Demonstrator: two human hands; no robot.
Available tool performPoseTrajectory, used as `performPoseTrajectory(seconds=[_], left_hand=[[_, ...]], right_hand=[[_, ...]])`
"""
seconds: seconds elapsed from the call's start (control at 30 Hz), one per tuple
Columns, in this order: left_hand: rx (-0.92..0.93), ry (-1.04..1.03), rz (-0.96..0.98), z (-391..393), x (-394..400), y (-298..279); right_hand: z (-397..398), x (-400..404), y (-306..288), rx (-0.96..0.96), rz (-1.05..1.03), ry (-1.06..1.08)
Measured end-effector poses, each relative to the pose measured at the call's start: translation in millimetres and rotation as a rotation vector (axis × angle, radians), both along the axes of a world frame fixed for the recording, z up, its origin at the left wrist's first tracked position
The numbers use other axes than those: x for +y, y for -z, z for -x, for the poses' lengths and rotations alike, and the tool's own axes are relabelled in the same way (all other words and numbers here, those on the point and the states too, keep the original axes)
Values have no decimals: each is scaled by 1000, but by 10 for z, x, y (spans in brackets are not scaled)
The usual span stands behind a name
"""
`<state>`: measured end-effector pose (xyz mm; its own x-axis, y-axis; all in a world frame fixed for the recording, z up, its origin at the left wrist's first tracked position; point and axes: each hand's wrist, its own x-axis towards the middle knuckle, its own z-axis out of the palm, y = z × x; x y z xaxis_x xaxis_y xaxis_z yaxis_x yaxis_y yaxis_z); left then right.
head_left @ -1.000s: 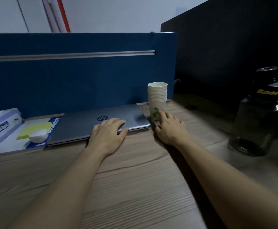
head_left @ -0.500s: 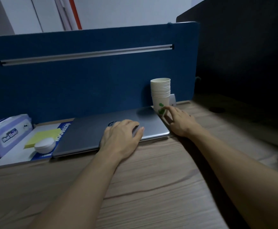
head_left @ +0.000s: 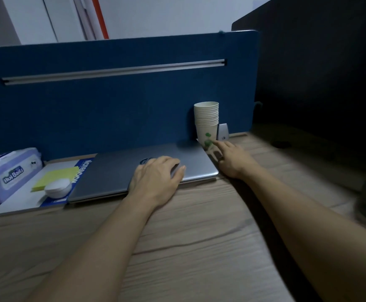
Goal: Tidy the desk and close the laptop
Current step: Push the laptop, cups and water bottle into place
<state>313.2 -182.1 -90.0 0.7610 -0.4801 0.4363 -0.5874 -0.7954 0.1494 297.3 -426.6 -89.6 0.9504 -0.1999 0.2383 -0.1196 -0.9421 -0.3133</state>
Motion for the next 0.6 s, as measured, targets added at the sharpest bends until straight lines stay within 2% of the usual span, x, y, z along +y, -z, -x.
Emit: performPoseTrajectory(seconds=[0.3, 0.6], left_hand=[[-12, 31, -37, 454, -52, -4], [6, 86, 1, 1446, -96, 22]], right_hand=[[834, 49, 46, 60, 2, 144], [1946, 184, 53, 65, -14, 265]])
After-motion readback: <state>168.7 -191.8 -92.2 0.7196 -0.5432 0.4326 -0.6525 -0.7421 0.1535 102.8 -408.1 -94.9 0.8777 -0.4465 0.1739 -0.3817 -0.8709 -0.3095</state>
